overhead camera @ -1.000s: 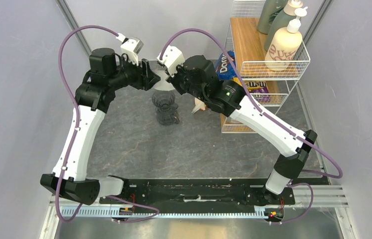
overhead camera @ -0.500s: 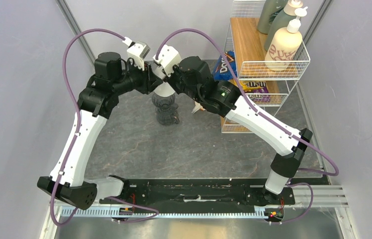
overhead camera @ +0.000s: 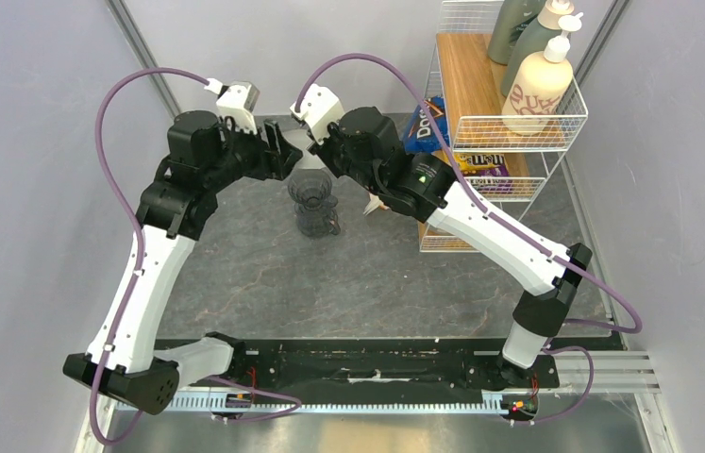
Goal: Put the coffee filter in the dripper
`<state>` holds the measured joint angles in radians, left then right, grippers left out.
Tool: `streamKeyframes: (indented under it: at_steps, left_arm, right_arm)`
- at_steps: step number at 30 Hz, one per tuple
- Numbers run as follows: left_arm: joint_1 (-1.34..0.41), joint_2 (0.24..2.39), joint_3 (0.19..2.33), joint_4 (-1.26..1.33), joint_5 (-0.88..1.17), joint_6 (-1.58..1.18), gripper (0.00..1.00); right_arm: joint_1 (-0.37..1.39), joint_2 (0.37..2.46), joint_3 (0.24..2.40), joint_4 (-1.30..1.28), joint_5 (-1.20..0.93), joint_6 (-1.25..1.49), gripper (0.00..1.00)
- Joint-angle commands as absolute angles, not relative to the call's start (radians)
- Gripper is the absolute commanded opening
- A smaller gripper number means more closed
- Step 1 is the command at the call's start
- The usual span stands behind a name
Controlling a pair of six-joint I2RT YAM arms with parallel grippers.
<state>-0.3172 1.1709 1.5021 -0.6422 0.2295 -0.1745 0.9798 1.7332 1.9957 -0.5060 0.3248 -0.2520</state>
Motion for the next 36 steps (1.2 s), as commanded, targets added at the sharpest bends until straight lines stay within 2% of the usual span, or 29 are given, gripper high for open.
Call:
streamKeyframes:
  at_steps: [1, 4, 8, 11, 15, 20, 25, 30, 33, 36]
  left_arm:
    - [-0.29, 1.169, 1.507, -0.586, 0.159, -0.283, 0.7]
    - [-0.25, 1.179, 1.498, -0.561, 0.203, -0.311, 0.66]
    - [-0.243, 1.19, 1.488, -0.525, 0.339, -0.314, 0.53]
    - [-0.247, 1.179, 1.46, -0.473, 0.417, -0.328, 0.49]
    - [-0.253, 1.177, 1.451, -0.463, 0.416, -0.331, 0.47]
    - [-0.258, 1.178, 1.446, -0.45, 0.418, -0.34, 0.28]
    - [-0.274, 1.173, 1.434, -0.437, 0.413, -0.328, 0.03]
    - [-0.293, 1.16, 1.421, -0.458, 0.381, -0.294, 0.03]
    - [-0.293, 1.155, 1.428, -0.469, 0.331, -0.294, 0.28]
    - [-0.293, 1.158, 1.443, -0.481, 0.276, -0.301, 0.42]
  right_arm:
    - [0.985, 1.697, 1.988, -0.453, 0.344, -0.244, 0.0]
    - [0.986, 1.694, 1.987, -0.456, 0.34, -0.241, 0.0]
    - [0.986, 1.694, 1.987, -0.454, 0.345, -0.234, 0.0]
    - [0.985, 1.702, 1.995, -0.453, 0.352, -0.223, 0.0]
    - [0.985, 1.717, 2.017, -0.453, 0.366, -0.207, 0.0]
    - [0.985, 1.73, 2.034, -0.457, 0.358, -0.192, 0.0]
    - [0.985, 1.738, 2.042, -0.462, 0.35, -0.174, 0.0]
    - [0.985, 1.745, 2.056, -0.462, 0.35, -0.164, 0.0]
    - [0.985, 1.744, 2.05, -0.463, 0.35, -0.163, 0.0]
    - [0.984, 1.741, 2.041, -0.465, 0.343, -0.161, 0.0]
